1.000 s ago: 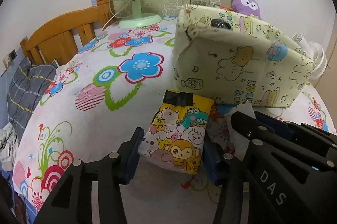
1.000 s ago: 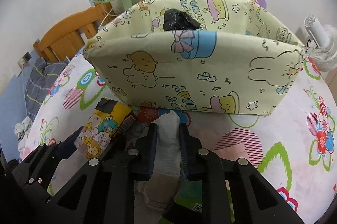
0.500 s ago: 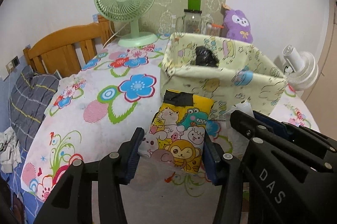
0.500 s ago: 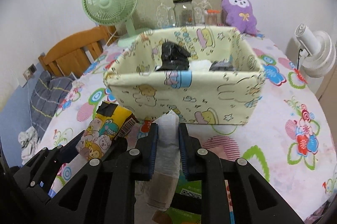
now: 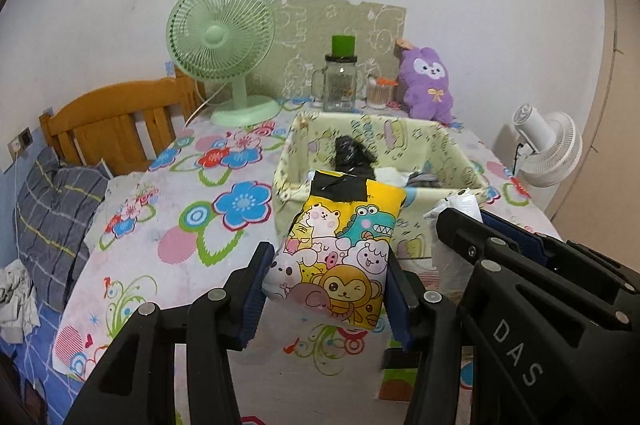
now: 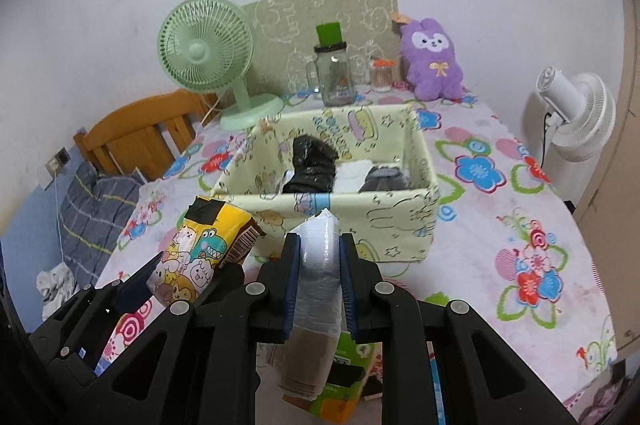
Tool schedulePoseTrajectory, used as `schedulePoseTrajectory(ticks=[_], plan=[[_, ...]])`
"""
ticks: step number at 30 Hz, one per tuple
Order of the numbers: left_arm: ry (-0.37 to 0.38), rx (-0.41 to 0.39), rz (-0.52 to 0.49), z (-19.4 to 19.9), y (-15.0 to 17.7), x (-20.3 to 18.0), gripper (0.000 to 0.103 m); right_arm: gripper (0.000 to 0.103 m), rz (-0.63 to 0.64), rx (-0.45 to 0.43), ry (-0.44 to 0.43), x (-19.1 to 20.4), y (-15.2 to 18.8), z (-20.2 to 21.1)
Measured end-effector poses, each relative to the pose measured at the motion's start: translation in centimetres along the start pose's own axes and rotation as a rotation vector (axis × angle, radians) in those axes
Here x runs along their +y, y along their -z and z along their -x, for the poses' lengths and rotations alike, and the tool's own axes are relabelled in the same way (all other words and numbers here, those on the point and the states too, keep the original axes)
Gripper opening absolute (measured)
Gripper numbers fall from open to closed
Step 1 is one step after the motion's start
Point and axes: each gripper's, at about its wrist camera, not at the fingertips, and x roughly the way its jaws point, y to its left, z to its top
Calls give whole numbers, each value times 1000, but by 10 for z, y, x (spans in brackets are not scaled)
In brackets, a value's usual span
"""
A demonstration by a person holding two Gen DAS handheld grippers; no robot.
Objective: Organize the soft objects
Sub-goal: 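Lift and carry the yellow package and white item over the basket with both tools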
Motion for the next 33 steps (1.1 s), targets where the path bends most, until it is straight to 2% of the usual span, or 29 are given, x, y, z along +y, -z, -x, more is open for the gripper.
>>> schedulePoseTrajectory(ticks=[12,19,33], plan=[[25,-66,-18,33,-24,-18,53,22,-6,-85,12,-8,-22,44],[39,-74,-11,42,-34,-26,53,22,-3,-118,12,-13,-31,61],[37,-86,-2,30,-57,-35,53,22,0,-145,-10,-23,-54,58]])
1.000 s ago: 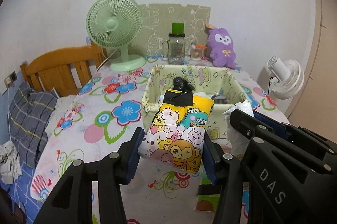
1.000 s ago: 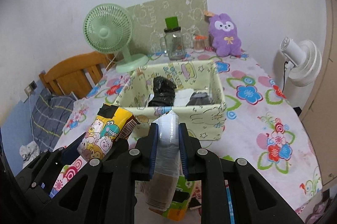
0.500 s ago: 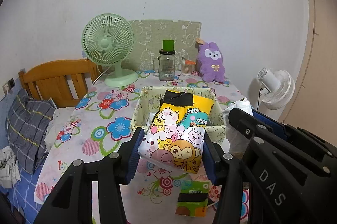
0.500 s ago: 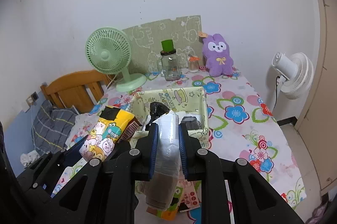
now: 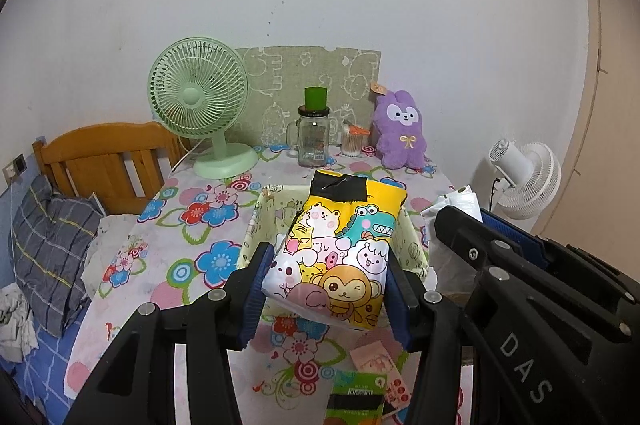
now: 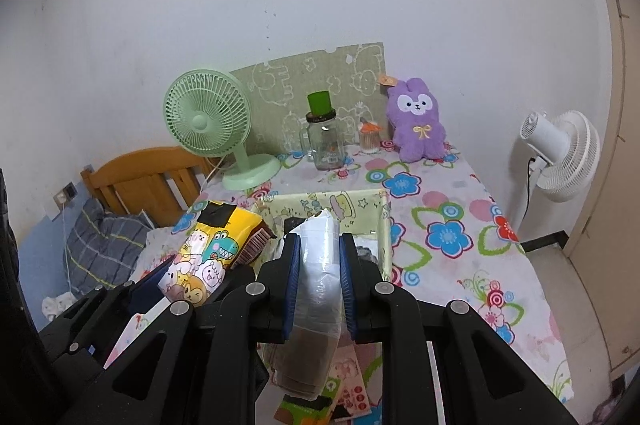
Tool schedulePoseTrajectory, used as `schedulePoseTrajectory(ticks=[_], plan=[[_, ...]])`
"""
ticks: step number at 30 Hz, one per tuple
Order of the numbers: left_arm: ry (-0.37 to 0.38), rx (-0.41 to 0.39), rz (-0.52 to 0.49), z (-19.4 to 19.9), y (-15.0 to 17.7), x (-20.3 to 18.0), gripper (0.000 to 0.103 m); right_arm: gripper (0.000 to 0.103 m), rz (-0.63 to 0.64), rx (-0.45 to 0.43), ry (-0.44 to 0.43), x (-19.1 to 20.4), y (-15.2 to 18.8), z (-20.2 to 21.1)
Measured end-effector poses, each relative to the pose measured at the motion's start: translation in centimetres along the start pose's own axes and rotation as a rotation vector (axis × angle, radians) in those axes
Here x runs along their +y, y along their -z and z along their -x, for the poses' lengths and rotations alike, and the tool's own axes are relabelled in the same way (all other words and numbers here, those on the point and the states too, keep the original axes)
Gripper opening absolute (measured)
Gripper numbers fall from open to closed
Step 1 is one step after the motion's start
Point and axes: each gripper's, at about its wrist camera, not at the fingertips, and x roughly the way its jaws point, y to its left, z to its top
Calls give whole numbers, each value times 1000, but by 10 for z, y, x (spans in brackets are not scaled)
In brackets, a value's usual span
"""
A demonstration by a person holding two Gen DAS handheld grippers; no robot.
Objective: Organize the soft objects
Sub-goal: 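Lift and carry the yellow package and white item over the basket with both tools, then lower both items into the basket and open both tools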
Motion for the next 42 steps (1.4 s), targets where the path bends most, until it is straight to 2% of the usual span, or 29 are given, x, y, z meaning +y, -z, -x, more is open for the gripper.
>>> schedulePoseTrajectory(ticks=[28,42], plan=[[-8,40,35,-75,-31,4,53,23,25,25,-18,-15,-32,-76],[-25,99,68,-115,-28,10,53,23,1,72,-7,-21,-32,-118]])
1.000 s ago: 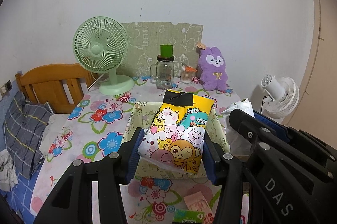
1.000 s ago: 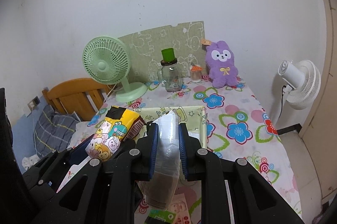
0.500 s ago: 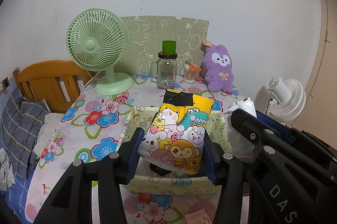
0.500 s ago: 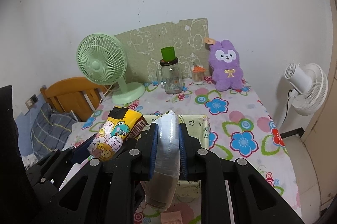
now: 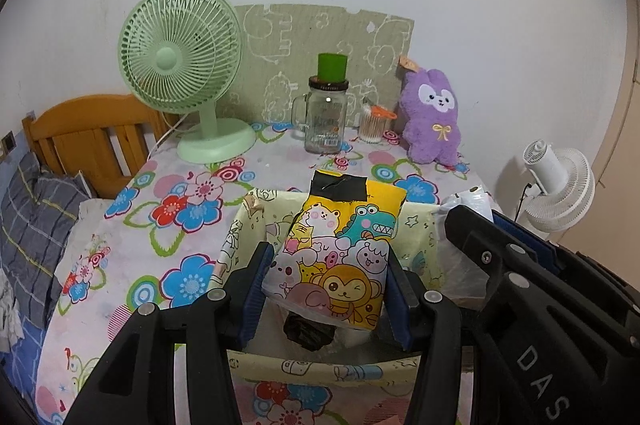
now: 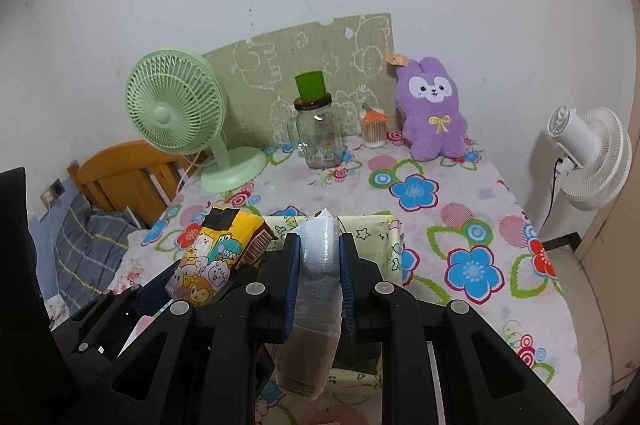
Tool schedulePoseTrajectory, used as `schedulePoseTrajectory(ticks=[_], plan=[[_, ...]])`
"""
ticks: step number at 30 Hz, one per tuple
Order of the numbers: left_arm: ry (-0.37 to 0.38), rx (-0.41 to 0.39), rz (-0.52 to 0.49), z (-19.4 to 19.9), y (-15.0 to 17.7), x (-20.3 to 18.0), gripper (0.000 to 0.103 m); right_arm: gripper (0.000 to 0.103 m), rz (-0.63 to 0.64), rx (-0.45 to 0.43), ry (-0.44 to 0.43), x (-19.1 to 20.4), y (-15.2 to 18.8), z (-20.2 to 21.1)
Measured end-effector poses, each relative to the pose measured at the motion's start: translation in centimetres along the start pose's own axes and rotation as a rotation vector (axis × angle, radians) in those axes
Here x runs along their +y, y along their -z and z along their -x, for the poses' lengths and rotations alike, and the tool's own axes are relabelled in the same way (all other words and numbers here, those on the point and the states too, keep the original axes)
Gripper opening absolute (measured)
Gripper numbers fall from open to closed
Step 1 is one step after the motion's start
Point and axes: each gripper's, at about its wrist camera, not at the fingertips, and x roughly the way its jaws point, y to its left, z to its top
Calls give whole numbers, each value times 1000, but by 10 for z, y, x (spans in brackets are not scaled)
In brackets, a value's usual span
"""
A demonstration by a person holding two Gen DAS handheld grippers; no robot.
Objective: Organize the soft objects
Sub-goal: 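Lower both items into the basket and open both tools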
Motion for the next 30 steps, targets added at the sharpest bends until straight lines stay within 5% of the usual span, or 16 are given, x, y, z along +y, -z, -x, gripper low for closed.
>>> schedulePoseTrajectory(ticks=[13,16,23,30], plan=[[-52,76,12,-23,12,17,58,22,12,51,0,7,4,-34],[-42,66,32,-22,11,23,73,22,16,64,-7,11,5,-41],[-21,74,46,-26,10,31,86,22,29,85,-18,21,6,-55],[-36,81,23,-27,13,32,86,22,18,133,-50,23,10,-68]])
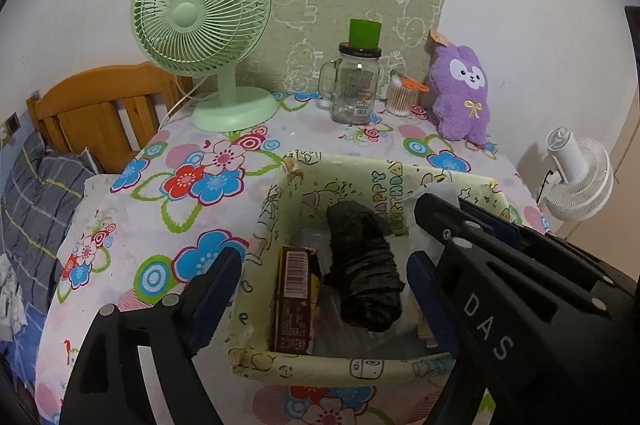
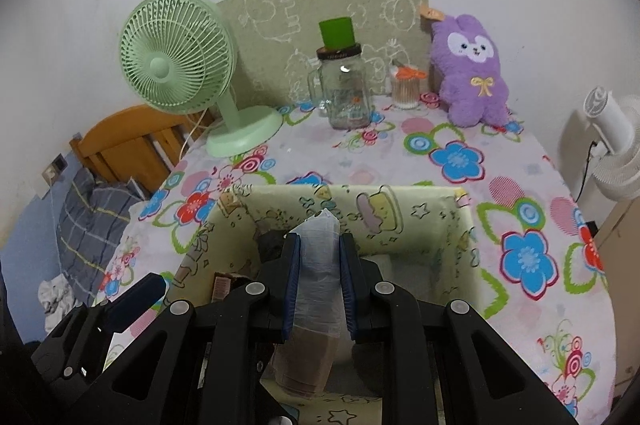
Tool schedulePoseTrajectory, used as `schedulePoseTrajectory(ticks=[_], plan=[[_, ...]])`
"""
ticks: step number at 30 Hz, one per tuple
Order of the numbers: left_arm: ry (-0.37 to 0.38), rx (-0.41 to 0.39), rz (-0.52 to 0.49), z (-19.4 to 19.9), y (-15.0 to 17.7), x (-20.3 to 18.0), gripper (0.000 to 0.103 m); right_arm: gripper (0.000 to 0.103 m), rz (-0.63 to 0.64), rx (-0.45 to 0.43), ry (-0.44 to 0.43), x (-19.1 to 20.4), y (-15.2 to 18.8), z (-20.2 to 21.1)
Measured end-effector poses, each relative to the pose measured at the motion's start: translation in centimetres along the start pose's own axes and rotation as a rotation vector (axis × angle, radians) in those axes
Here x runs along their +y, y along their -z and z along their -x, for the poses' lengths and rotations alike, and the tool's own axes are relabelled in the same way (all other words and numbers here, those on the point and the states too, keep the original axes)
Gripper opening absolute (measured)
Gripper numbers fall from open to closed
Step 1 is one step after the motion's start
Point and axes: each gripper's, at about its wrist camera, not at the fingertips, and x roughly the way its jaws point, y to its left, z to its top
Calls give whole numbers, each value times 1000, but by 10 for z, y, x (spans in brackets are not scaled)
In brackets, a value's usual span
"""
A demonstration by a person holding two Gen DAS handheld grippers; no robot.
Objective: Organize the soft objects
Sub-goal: 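Lower both items into the basket and open both tools, then withdraw both tools from the basket toward the green box and pink card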
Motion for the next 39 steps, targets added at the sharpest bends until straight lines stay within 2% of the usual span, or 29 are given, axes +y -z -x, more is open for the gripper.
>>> schedulePoseTrajectory(ticks=[7,10,12,14,15,27,39], plan=[[0,9,-6,3,4,0,88,23,14,51,0,2,4,-2],[-1,10,-11,5,6,0,89,27,21,58,8,3,6,2],[-6,12,-11,7,6,0,89,37,37,57,20,4,8,4],[3,10,-7,10,6,2,91,65,56,47,25,6,8,8],[5,7,-5,12,6,2,91,68,63,37,25,7,9,12],[24,-47,-22,49,11,-8,94,71,82,-29,58,9,14,57],[49,-113,-44,89,20,-20,98,79,75,-106,81,8,25,109]])
